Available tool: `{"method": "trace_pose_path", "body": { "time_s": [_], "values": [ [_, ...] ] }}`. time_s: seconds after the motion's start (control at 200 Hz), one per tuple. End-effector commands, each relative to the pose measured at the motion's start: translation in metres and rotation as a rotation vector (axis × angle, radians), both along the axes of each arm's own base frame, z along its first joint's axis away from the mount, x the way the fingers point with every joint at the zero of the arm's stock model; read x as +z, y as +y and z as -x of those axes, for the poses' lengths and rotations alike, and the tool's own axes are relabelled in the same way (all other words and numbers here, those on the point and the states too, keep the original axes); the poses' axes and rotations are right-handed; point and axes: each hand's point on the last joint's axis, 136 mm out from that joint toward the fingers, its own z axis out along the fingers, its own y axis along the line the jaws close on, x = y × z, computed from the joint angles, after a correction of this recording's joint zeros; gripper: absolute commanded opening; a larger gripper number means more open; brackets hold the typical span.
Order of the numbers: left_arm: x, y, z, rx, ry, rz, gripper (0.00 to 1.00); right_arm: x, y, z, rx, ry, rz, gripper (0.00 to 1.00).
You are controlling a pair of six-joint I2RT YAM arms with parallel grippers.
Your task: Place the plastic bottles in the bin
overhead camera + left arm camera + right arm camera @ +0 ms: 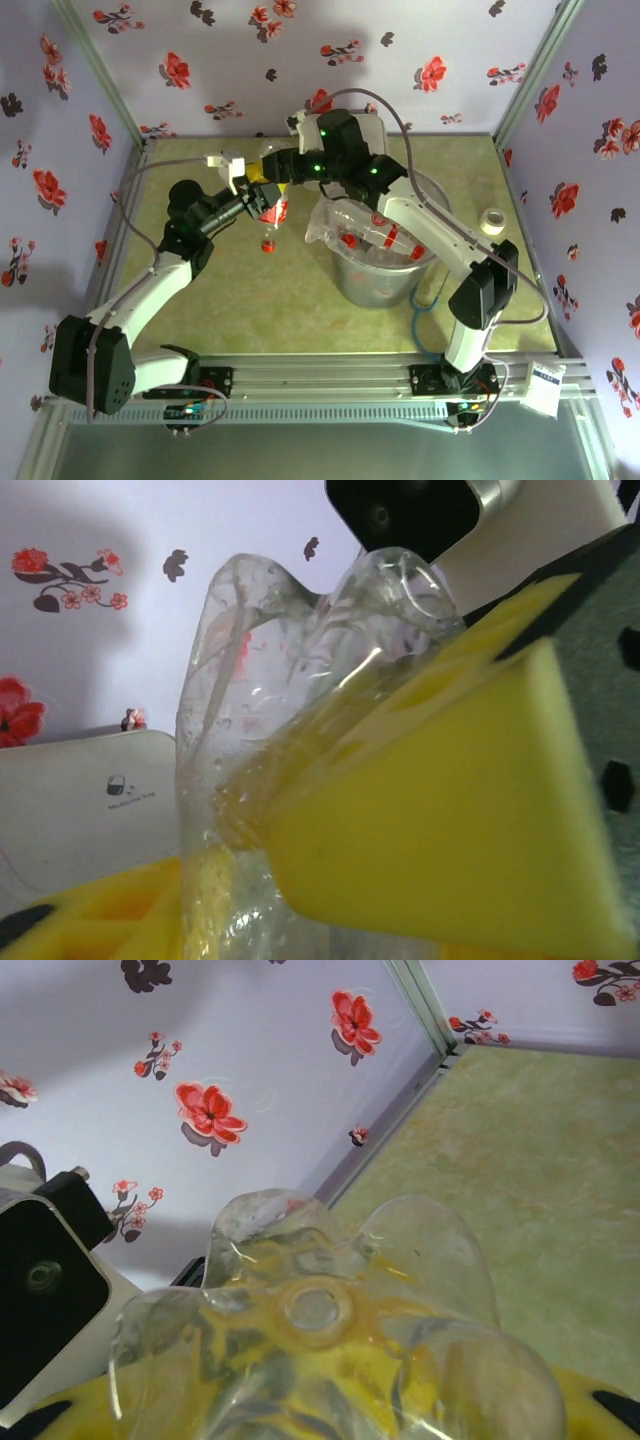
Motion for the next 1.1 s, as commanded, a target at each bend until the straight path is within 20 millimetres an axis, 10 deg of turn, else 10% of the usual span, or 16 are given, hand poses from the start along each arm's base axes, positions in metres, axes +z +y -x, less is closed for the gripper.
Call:
{"method": "trace_pose_path", "body": {
  "time_s": [0.0, 0.145, 0.345, 0.59, 0.855, 1.095],
  "values": [
    [0.018, 0.003, 0.015, 0.004, -0.059, 0.023, 0.72, 0.053, -0.012, -0.001, -0.048, -0.158, -0.055, 0.44],
    [0.029, 0.011, 0.033, 0.006, -0.083, 0.024, 1.00, 0.091, -0.034, -0.007, -0.105, -0.270, -0.049, 0.41],
    [0.041, 0.020, 0.050, 0.023, -0.052, 0.023, 1.00, 0.142, -0.092, -0.006, -0.237, -0.407, 0.021, 0.39],
    [0.036, 0.000, 0.027, 0.081, 0.077, 0.006, 0.91, 0.169, -0.216, 0.012, -0.540, -0.415, 0.218, 0.35],
    [0.010, -0.051, 0.013, 0.066, 0.143, -0.101, 0.90, 0.149, -0.317, 0.017, -0.798, -0.299, 0.422, 0.28],
    [-0.017, -0.076, 0.016, 0.015, 0.197, -0.141, 0.89, 0.073, -0.298, 0.001, -0.651, -0.066, 0.534, 0.28]
  ]
}}
